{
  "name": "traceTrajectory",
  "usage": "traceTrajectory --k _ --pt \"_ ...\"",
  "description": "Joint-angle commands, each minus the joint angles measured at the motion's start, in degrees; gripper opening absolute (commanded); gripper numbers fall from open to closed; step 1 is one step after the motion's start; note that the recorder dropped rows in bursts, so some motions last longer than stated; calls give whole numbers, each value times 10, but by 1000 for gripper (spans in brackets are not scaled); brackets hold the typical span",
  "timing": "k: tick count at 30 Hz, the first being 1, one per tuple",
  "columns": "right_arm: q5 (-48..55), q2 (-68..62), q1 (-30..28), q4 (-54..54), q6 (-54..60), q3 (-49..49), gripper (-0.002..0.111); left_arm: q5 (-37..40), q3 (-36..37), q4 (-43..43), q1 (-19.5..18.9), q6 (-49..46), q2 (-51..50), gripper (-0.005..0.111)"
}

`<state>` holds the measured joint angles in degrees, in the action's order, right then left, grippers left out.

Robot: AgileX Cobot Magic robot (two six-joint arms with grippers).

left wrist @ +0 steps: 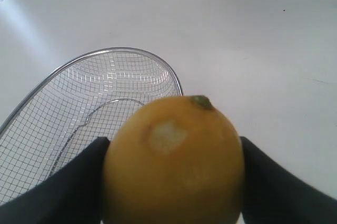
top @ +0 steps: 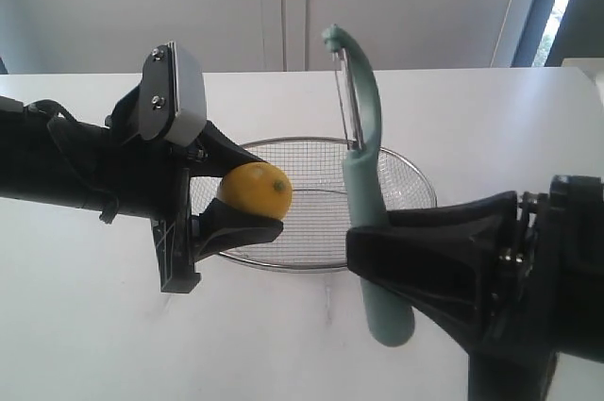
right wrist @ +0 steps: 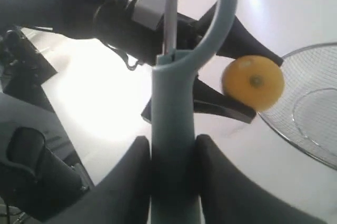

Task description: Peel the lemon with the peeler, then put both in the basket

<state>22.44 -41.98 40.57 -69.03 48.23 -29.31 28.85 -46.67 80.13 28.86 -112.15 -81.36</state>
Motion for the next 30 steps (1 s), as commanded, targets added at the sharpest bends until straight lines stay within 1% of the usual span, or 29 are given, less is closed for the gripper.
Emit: traceTrajectory --k 1,3,5,8,12,18,21,26,30 --pt "-25 11 0 150 -176 24 0 12 -4 20 4 -20 1 1" --pt "-48 9 0 210 -249 42 0 13 -4 20 4 -20 1 1" --pt "-67 6 0 245 -294 61 0 13 -4 20 4 -20 1 1" --pt "-90 -2 -1 289 -319 84 0 13 -4 20 4 -20 1 1" --pt "-130 -26 -27 290 -338 107 0 12 -4 20 4 -20 1 1" --pt "-129 -107 -87 288 -368 112 0 12 -4 20 4 -20 1 1" --pt "-115 -159 -92 278 -371 100 0 12 -4 20 4 -20 1 1" --pt "-59 -247 -92 271 -371 69 0 12 -4 20 4 -20 1 1" --pt "-43 -300 -92 231 -350 45 0 12 -4 20 4 -20 1 1"
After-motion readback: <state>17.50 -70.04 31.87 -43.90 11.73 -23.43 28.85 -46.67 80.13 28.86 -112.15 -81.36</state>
